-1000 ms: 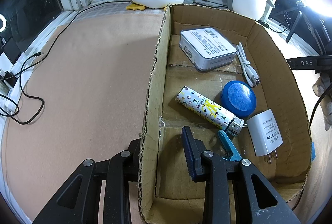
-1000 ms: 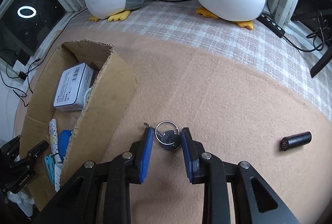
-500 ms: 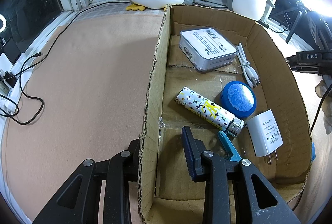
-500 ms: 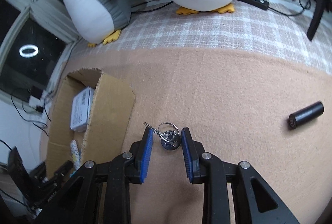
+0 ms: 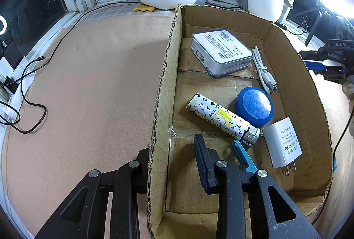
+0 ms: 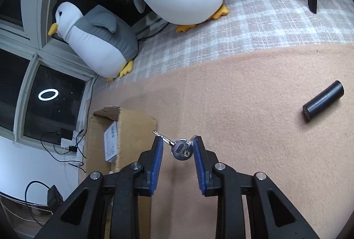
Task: Organize rigid objects
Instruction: 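Reach the right tool to the key ring and grasp it, then carry the key ring into the cardboard box and release it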
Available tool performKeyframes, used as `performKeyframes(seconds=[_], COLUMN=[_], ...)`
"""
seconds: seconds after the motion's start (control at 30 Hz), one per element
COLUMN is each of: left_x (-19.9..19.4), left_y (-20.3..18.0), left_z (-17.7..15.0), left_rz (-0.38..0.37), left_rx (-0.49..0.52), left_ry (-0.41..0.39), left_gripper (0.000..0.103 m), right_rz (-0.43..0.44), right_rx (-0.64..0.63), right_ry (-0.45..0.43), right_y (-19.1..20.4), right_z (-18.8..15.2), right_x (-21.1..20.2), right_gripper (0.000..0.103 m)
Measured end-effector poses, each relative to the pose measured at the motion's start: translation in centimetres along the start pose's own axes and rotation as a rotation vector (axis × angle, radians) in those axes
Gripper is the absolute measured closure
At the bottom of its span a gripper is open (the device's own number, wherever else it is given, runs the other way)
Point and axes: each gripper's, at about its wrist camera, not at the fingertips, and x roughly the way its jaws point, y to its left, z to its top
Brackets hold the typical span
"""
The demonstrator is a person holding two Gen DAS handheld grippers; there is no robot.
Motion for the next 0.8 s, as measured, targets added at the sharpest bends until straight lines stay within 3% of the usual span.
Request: performKeyframes(seconds=[0.2, 0.47, 0.8], left_x=[0.0, 0.0, 0.0], left_y=[0.0, 0.0, -0.1], left_z=[0.1, 0.2, 0.2], left_rz=[-0.001, -0.005, -0.001], left_rx=[-0.001, -0.003, -0.001], left_ry=[0.001, -0.001, -0.007], left_gripper=[0.07, 0.07, 0.07], right_rz=[0.041, 0.036, -0.092], right_rx=[-0.044, -0.205, -0.416], right_ry=[-0.007, 0.021, 0.073], right_y=[3.2, 9.2, 15.6], right_z=[-0.3, -2.2, -5.1], right_x=[-1.0, -0.7, 3.9], right_gripper=[0.078, 0.078, 0.078])
